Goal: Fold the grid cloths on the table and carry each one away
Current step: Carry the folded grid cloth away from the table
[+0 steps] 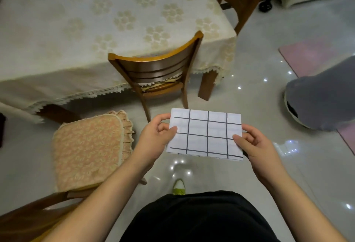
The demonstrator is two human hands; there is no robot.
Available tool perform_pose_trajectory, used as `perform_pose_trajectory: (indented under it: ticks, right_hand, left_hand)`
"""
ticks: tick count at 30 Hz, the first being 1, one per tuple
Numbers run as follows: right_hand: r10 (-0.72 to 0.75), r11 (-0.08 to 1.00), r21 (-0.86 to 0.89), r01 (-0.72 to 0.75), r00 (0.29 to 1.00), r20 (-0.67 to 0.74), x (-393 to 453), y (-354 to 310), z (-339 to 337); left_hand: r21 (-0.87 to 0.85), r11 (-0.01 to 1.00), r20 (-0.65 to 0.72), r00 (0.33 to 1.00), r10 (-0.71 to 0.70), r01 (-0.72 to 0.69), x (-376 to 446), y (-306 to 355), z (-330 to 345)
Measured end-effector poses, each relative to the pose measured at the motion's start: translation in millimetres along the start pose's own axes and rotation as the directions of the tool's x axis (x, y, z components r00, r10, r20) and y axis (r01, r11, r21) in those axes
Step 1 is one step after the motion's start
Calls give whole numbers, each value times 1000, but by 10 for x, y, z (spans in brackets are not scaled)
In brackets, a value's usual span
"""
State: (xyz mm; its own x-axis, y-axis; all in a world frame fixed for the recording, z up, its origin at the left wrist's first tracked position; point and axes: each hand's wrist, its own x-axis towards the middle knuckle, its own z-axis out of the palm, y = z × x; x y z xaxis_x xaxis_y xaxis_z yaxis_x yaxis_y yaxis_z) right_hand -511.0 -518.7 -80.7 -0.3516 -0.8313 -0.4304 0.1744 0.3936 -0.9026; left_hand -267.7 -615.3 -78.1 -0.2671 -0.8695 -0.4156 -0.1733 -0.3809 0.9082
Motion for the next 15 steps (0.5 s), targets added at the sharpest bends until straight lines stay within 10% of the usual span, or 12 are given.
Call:
perform_pose_trajectory:
  ticks: [15]
  right_hand:
    - [46,976,-211,48,906,421,1654,-883,-295]
  left_hand:
    - [-186,982,-415,905,-92,15,526,411,679]
